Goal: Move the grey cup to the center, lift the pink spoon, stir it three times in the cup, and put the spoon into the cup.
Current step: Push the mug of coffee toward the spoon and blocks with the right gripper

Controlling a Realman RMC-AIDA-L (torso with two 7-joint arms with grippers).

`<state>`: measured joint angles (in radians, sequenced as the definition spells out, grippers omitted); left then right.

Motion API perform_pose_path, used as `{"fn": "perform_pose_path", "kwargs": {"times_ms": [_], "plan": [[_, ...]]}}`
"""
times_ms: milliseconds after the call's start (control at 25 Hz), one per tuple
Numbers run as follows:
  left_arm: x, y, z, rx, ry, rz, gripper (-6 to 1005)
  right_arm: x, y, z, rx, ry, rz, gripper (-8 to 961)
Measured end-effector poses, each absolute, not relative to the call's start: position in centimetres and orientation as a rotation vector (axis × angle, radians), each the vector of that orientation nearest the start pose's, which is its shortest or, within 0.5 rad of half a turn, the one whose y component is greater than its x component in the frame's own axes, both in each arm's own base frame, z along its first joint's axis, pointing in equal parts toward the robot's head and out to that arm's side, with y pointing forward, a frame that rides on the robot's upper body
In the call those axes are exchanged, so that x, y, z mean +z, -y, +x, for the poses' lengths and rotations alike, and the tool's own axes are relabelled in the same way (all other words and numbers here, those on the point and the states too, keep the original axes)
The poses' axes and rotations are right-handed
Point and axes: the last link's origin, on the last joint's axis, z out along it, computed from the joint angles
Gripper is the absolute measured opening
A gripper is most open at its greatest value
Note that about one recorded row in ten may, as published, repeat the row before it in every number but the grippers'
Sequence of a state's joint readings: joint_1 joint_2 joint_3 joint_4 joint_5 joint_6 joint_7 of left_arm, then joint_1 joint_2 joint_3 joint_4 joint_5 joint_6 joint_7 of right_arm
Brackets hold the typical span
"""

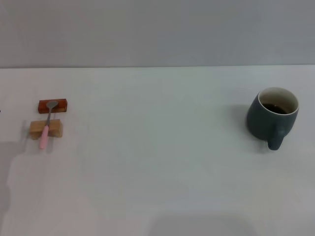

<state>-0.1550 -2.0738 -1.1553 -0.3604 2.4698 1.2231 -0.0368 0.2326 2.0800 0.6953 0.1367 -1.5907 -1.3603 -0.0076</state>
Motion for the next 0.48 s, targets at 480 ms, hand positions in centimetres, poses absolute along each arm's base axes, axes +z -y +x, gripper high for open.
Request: {"fn": "perform_pose_path", "kwargs": {"times_ms": [480], "plan": [[1.8, -27.1, -36.5, -0.648, 0.545, -1.341, 787, 5.3, -26.5, 42.7, 0.367, -0.666, -1.105, -1]]}}
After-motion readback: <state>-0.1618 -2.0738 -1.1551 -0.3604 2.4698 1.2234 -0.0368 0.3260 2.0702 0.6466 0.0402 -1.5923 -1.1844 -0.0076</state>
